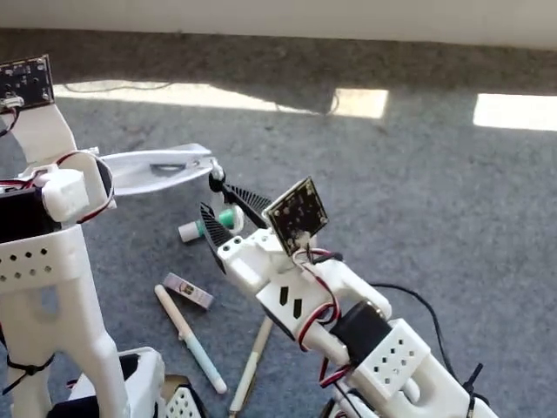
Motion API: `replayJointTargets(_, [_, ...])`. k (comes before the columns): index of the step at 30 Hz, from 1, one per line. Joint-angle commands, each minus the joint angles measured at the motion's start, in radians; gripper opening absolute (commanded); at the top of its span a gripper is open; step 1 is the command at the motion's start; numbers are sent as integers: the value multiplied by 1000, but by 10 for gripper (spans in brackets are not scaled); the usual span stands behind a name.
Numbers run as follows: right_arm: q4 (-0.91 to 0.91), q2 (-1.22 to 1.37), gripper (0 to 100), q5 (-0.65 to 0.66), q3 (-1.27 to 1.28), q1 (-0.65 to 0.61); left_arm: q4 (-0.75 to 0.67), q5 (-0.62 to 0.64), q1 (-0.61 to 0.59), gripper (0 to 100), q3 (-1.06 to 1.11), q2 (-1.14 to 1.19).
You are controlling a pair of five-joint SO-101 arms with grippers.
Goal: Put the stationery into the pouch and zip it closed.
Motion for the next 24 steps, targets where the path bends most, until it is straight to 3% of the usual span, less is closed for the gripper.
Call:
replayJointTargets(1, [139, -22, 132, -11, -128, 12, -8, 6, -21, 7, -18, -1])
replayJointTargets(8, [374, -22, 131, -15, -182, 12, -6, 31, -21, 7, -16, -1])
replayJointTargets(13, [476, -22, 131, -149, -142, 27, -8, 31, -21, 7, -16, -1])
replayJointTargets(24, [510, -19, 131, -356, -33, 28, -8, 32, -21, 7, -16, -1])
